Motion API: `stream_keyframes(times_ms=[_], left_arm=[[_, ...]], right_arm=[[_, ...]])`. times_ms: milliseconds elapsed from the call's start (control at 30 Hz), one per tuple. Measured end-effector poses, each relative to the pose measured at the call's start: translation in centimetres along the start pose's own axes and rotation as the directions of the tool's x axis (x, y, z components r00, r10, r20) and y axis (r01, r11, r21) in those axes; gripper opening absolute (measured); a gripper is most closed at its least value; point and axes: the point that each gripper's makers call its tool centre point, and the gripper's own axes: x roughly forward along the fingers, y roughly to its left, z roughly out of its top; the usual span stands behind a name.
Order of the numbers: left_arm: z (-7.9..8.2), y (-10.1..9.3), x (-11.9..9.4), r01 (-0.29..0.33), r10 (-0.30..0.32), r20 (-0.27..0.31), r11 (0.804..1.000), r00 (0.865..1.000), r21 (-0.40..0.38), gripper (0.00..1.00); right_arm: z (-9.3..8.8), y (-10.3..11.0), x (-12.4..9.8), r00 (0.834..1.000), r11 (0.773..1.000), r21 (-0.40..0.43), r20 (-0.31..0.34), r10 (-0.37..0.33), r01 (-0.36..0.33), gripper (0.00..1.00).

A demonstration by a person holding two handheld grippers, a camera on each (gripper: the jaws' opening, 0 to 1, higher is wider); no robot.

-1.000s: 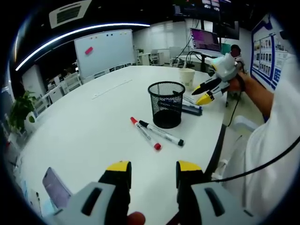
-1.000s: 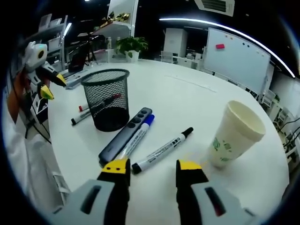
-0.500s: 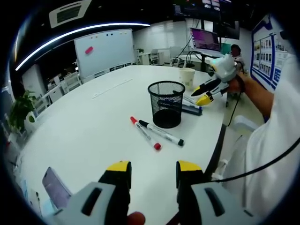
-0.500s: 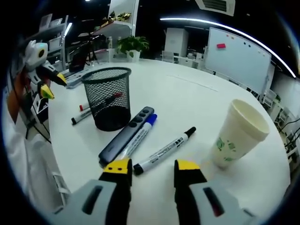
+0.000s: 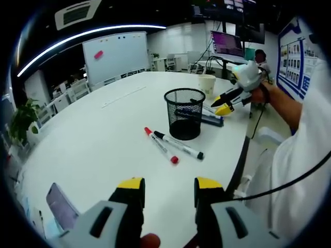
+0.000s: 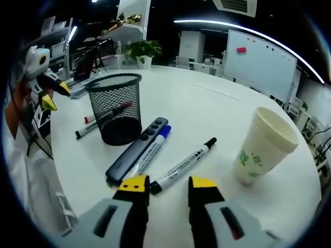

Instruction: Place the scattered laser pointers and whiteboard markers into the pen holder and stack the scattered paper cups together

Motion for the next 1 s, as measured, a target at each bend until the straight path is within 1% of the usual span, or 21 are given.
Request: stream_keyframes(times_ms=[600,733,800,1000], left_arm=[[0.0,0.2,0.0,-0.002,0.002,-0.001,1.0,1.0,0.004,0.39],[0.1,0.2,0.1,0.001,-0.001,-0.001,1.0,1.0,0.005,0.39],[0.0,0.1,0.2,0.005,-0.005,-0.003,1.0,1.0,0.005,0.39],[0.1,0.2,0.2,0.005,-0.005,-0.001,1.0,1.0,0.005,0.39]], right_arm=[[-0.2,-0.5,-0.1,1.0,0.999,0.038,0.011,-0.015,0.014,0.28],[-0.2,-1.1,0.0,0.999,0.997,0.062,0.021,-0.041,0.04,0.27],[-0.3,-1.2,0.0,0.999,0.996,0.075,0.024,-0.041,0.039,0.26],[-0.4,-1.4,0.0,0.998,0.995,0.082,0.026,-0.051,0.048,0.26]])
